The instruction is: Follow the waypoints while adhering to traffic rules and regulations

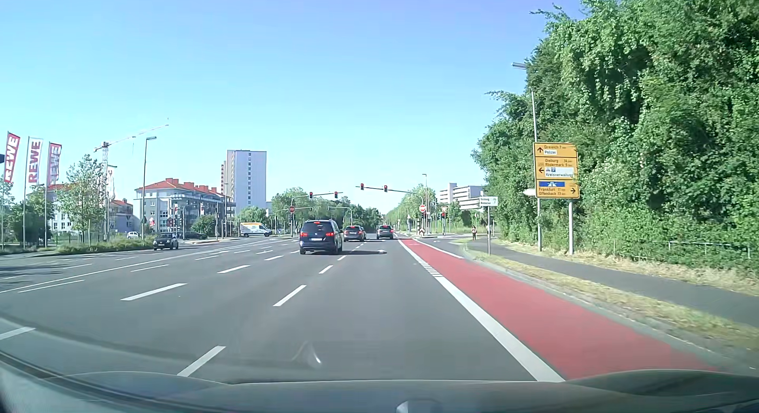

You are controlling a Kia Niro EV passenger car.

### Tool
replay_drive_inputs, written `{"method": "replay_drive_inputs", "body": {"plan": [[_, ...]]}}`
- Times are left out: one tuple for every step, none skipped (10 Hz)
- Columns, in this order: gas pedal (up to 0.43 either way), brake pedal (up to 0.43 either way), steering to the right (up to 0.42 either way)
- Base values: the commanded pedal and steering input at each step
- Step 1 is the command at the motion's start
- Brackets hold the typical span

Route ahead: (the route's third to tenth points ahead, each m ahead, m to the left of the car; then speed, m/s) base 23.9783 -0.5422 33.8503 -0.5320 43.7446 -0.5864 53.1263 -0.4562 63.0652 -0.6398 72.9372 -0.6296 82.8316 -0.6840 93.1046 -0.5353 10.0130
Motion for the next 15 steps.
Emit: {"method": "replay_drive_inputs", "body": {"plan": [[0.0,0.079,-0.001],[0.0,0.079,-0.001],[0.0,0.085,-0.001],[0.0,0.091,-0.001],[0.0,0.098,-0.001],[0.0,0.104,-0.001],[0.0,0.11,-0.001],[0.0,0.11,-0.001],[0.0,0.11,-0.001],[0.0,0.11,-0.001],[0.0,0.122,-0.001],[0.0,0.128,0.0],[0.0,0.134,0.001],[0.0,0.14,0.003],[0.0,0.152,0.003]]}}
